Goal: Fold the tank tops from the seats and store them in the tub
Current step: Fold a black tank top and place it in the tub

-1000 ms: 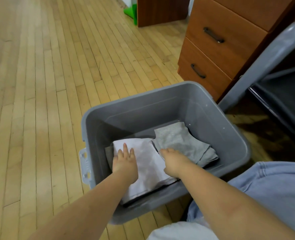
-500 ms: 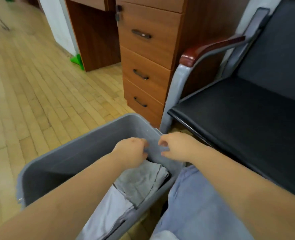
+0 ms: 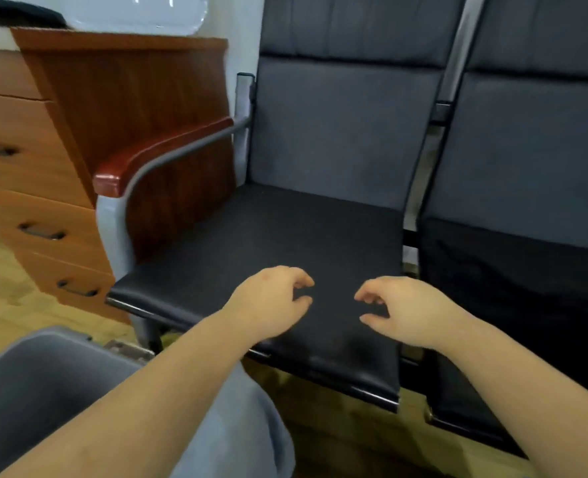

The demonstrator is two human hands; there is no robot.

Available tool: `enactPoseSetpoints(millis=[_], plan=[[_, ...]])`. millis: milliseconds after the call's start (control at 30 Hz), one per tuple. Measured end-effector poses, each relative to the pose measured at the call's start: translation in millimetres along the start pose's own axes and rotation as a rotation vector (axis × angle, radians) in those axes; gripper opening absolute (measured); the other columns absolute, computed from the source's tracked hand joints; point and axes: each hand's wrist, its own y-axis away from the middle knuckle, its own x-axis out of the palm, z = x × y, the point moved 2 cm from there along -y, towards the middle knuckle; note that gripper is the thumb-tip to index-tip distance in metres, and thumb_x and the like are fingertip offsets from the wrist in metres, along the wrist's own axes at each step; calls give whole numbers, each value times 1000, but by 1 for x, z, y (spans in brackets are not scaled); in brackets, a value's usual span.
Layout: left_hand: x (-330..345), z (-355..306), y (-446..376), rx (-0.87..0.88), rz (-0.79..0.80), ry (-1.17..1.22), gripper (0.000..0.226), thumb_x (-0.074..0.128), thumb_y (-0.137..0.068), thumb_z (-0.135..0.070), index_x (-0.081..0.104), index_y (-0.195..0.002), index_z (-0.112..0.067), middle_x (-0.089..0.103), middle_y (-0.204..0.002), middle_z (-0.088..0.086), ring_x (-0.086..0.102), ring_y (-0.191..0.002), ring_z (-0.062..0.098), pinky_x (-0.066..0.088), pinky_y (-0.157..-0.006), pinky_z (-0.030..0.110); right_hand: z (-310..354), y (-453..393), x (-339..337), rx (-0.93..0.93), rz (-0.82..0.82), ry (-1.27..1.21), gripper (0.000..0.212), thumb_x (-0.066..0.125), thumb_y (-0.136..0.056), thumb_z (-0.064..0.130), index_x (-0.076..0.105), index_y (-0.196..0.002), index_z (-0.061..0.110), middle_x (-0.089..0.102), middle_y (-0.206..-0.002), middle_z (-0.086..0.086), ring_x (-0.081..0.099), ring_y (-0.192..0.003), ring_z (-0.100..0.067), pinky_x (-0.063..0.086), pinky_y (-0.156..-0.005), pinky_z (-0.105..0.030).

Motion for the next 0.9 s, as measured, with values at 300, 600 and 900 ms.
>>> enactPoseSetpoints(millis=[300,600,900], plan=[[68,-109,-55,193,153,-14,36,54,-96,-34,53,-132,-33,54,-130,-12,50,-117,7,44,-98,26,-155,75,1,352,-229,-461,32,74,-82,29,63,-112,31,64,-102,14,61,-91,0,46,-79,-14],[140,-200,-94,331,222,59,54,61,-87,-51,47,-136,-32,47,-135,-13,41,-128,7,36,-105,25,-239,118,1,525,-331,-527,44,79,-76,30,63,-116,28,64,-115,9,57,-105,-6,40,-85,-17],[196,-201,-102,448,105,-73,51,44,-80,-68,60,-105,-26,53,-123,-7,46,-123,16,34,-103,33,-271,139,16,615,-106,-665,96,84,-59,52,39,-143,36,37,-148,9,36,-136,-13,31,-106,-25]])
